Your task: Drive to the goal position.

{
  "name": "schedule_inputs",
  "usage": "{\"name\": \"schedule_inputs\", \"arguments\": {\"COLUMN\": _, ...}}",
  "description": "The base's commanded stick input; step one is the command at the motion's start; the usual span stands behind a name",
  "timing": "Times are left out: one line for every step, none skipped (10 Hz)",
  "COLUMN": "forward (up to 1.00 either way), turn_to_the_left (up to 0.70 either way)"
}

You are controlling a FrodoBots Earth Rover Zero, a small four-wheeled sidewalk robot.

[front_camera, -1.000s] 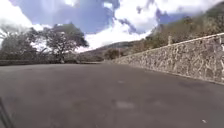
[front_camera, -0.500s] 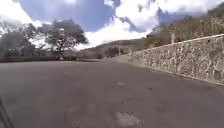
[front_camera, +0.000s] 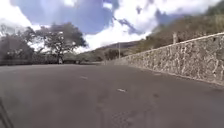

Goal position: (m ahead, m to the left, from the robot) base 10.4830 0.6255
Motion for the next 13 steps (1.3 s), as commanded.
{"name": "schedule_inputs", "arguments": {"forward": 0.70, "turn_to_the_left": 0.00}}
{"name": "schedule_inputs", "arguments": {"forward": 0.70, "turn_to_the_left": 0.00}}
{"name": "schedule_inputs", "arguments": {"forward": 0.70, "turn_to_the_left": 0.00}}
{"name": "schedule_inputs", "arguments": {"forward": 0.70, "turn_to_the_left": 0.00}}
{"name": "schedule_inputs", "arguments": {"forward": 0.70, "turn_to_the_left": 0.00}}
{"name": "schedule_inputs", "arguments": {"forward": 0.70, "turn_to_the_left": 0.00}}
{"name": "schedule_inputs", "arguments": {"forward": 0.70, "turn_to_the_left": 0.00}}
{"name": "schedule_inputs", "arguments": {"forward": 0.70, "turn_to_the_left": 0.00}}
{"name": "schedule_inputs", "arguments": {"forward": 0.70, "turn_to_the_left": 0.00}}
{"name": "schedule_inputs", "arguments": {"forward": 0.70, "turn_to_the_left": 0.00}}
{"name": "schedule_inputs", "arguments": {"forward": 0.70, "turn_to_the_left": 0.00}}
{"name": "schedule_inputs", "arguments": {"forward": 0.70, "turn_to_the_left": 0.00}}
{"name": "schedule_inputs", "arguments": {"forward": 0.70, "turn_to_the_left": 0.00}}
